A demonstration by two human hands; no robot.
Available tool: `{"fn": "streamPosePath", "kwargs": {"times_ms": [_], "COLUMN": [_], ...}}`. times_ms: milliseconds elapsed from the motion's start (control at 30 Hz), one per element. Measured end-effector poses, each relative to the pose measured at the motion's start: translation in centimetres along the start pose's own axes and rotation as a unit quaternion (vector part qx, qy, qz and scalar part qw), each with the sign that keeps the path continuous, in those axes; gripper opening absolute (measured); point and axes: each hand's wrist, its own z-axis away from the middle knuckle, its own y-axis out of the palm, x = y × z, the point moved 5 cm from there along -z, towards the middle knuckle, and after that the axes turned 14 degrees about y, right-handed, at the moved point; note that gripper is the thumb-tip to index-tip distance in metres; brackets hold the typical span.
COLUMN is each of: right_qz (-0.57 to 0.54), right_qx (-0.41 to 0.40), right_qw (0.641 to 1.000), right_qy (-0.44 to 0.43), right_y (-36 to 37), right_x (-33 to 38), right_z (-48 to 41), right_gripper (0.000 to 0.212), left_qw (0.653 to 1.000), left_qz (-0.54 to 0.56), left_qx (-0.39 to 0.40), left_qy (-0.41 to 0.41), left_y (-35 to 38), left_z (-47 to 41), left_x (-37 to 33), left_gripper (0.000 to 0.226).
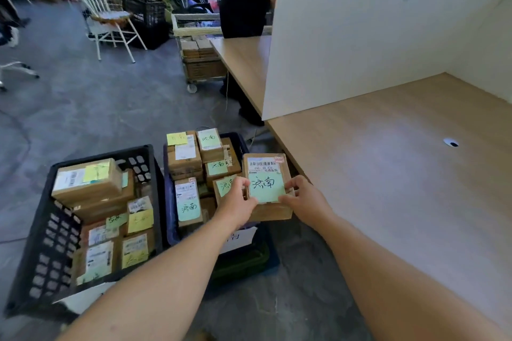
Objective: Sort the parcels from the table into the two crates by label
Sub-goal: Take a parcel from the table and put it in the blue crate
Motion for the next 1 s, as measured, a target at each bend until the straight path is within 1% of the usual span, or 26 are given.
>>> {"fn": "streamPosePath", "kwargs": {"times_ms": [167,333,467,567,700,800,933,1000], "right_qz": [0.006,-0.001,-0.001,-0.012,-0.024,-0.037,-0.053,-0.061], "right_qx": [-0.003,0.004,0.028,0.037,0.049,0.064,0.082,0.085], "right_qw": [1.000,0.999,0.999,0.999,0.998,0.996,0.994,0.993], "right_qy": [0.012,0.032,0.042,0.036,0.037,0.043,0.046,0.049], "right_y": [3.0,7.5,9.5,9.9,9.8,9.6,9.5,9.7], "right_x": [4.1,5.6,5.8,5.8,5.6,5.8,6.3,6.7], "right_z": [-3.5,-6.0,-7.9,-9.9,-13.3,-16.6,-22.0,-24.7], "right_gripper": [0.029,0.027,0.026,0.028,0.031,0.038,0.059,0.065], "left_qw": [1.000,0.998,0.998,0.998,0.995,0.993,0.991,0.990], "left_qz": [-0.027,-0.050,-0.048,-0.044,-0.068,-0.085,-0.090,-0.091], "left_qx": [0.008,0.019,0.021,0.019,0.016,0.022,0.018,0.020], "left_qy": [-0.008,-0.023,-0.043,-0.051,-0.066,-0.074,-0.094,-0.101], "left_y": [-3.6,-5.9,-6.2,-5.7,-4.7,-4.0,-3.0,-2.5], "left_z": [-3.2,-4.9,-6.0,-7.6,-10.6,-13.8,-19.2,-21.9], "left_x": [2.8,6.9,9.2,10.2,11.1,11.4,12.5,13.2], "left_gripper": [0.037,0.036,0.038,0.040,0.039,0.038,0.036,0.037]}}
